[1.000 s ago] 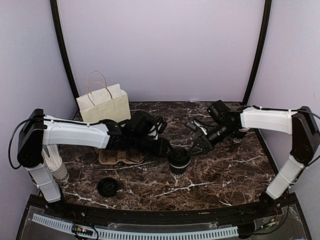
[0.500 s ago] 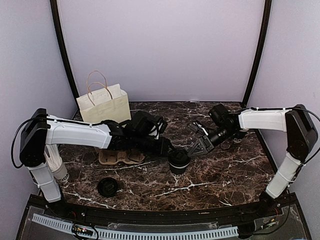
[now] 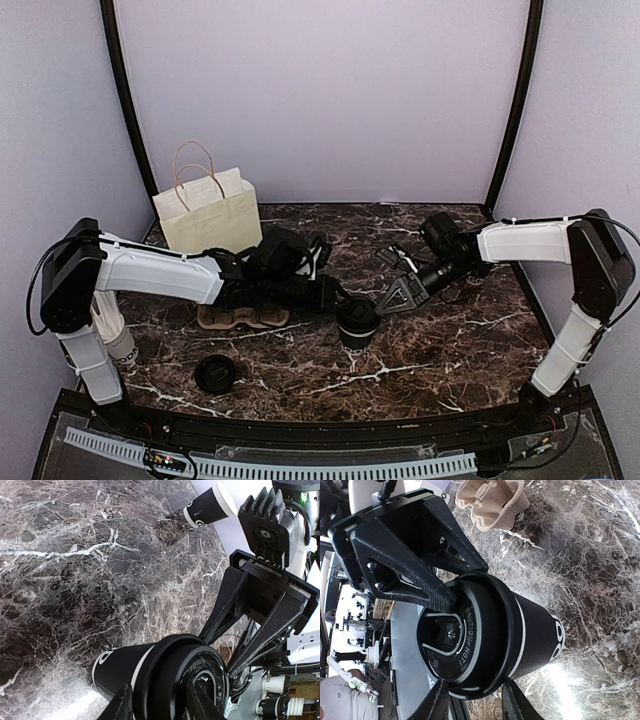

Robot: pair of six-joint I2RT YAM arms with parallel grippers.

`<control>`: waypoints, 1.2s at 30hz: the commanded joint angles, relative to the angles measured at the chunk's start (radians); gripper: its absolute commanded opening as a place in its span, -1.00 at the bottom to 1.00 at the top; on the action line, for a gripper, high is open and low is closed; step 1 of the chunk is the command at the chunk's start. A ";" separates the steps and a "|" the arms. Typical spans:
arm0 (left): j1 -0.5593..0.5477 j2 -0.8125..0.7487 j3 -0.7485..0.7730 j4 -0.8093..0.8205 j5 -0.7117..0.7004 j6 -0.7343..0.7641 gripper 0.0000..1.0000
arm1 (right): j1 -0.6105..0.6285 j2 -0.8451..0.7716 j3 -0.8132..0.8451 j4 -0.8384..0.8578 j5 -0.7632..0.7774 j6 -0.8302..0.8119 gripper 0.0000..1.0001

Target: Pack the takeout coffee

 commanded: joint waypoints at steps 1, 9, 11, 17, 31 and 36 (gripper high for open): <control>-0.015 0.071 -0.134 -0.172 -0.005 -0.041 -0.24 | 0.021 0.091 -0.064 -0.078 0.326 -0.005 -0.28; -0.028 0.069 -0.203 -0.149 -0.050 -0.064 -0.28 | 0.069 0.093 -0.060 -0.063 0.442 0.035 -0.27; -0.030 0.075 -0.201 -0.138 -0.043 -0.065 -0.28 | 0.092 0.086 -0.042 -0.076 0.442 0.002 -0.28; -0.039 0.057 -0.163 -0.157 -0.065 -0.041 -0.29 | 0.087 -0.040 0.064 -0.158 0.348 -0.081 0.01; -0.061 0.056 -0.114 -0.185 -0.085 -0.051 -0.29 | 0.086 -0.091 -0.003 -0.158 0.188 -0.059 0.41; -0.068 0.056 -0.113 -0.186 -0.092 -0.057 -0.29 | 0.089 -0.067 0.014 -0.163 0.157 -0.058 0.43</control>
